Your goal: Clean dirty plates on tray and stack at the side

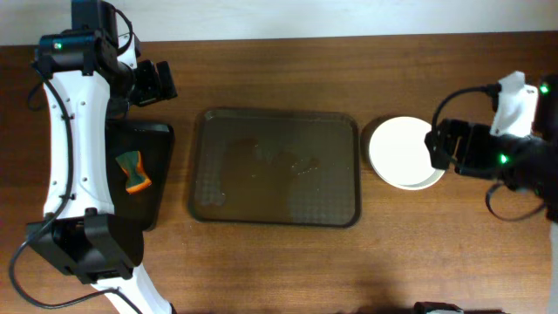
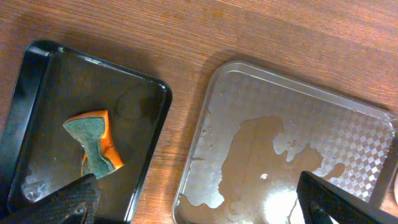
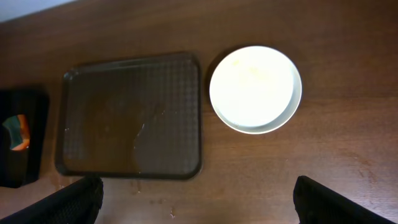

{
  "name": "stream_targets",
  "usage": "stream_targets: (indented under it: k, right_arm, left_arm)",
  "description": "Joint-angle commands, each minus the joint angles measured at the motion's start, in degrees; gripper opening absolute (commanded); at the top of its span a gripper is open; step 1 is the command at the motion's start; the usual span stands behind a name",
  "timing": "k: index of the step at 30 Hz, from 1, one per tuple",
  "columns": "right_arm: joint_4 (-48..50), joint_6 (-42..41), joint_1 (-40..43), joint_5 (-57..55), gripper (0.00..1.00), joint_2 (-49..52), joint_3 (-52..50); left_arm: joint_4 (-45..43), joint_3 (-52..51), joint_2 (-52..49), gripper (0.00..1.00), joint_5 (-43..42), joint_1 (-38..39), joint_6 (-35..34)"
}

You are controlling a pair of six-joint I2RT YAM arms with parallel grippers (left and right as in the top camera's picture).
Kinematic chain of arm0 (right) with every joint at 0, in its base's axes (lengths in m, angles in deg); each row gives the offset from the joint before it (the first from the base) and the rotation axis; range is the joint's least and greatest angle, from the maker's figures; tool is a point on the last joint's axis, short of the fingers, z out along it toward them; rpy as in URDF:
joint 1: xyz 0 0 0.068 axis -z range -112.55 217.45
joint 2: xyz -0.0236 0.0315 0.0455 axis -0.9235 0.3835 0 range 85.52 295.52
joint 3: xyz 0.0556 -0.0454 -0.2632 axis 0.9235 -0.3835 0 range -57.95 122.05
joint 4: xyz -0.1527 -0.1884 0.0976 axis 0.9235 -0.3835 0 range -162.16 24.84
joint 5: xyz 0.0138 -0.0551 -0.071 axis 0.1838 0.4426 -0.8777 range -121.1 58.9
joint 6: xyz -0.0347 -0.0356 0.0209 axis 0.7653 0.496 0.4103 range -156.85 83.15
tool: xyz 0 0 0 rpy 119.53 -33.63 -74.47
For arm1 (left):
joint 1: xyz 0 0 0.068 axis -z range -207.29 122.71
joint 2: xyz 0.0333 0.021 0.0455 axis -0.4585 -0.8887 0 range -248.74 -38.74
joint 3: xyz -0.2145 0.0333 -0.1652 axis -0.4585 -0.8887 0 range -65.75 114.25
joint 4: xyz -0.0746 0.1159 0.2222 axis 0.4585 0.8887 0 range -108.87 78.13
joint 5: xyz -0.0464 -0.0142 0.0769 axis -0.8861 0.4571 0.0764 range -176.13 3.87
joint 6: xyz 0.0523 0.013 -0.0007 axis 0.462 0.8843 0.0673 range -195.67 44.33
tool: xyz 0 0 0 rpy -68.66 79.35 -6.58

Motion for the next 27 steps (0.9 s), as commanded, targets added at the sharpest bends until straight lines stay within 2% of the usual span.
stream_targets:
  k: [1, 6, 9, 12, 15, 19, 22, 27]
  right_arm:
    - [0.0, 0.2, -0.3, -0.5, 0.98, -1.4, 0.3]
    - [0.0, 0.2, -0.3, -3.8, 0.98, 0.6, 0.2]
    - [2.2, 1.3, -1.4, -7.4, 0.98, -1.7, -2.3]
    - [20.2, 1.7, -2.6, -7.8, 0.98, -11.1, -17.9]
    - [50.2, 1.7, -5.7, -6.3, 0.98, -27.1, -49.2]
    - [78.0, 1.5, -11.7, -9.3, 0.98, -45.2, -78.8]
    - [88.7, 1.5, -12.2, -9.3, 0.98, -58.4, -94.9]
    - [89.6, 1.5, -12.2, -10.1, 0.98, -68.8, -103.4]
  left_arm:
    - [-0.2, -0.1, -0.2, 1.0, -0.7, 0.1, -0.7]
    - [-0.1, -0.1, -0.2, 1.0, -0.7, 0.1, -0.7]
    - [-0.1, -0.1, -0.2, 1.0, -0.7, 0.1, -0.7]
    - [-0.2, -0.1, -0.2, 1.0, -0.7, 0.1, -0.7]
    - [-0.2, -0.1, -0.2, 1.0, -0.7, 0.1, -0.7]
    - [-0.2, -0.1, -0.2, 1.0, -0.7, 0.1, -0.7]
    - [-0.2, -0.1, -0.2, 1.0, -0.7, 0.1, -0.7]
    - [-0.2, -0.1, -0.2, 1.0, -0.7, 0.1, -0.7]
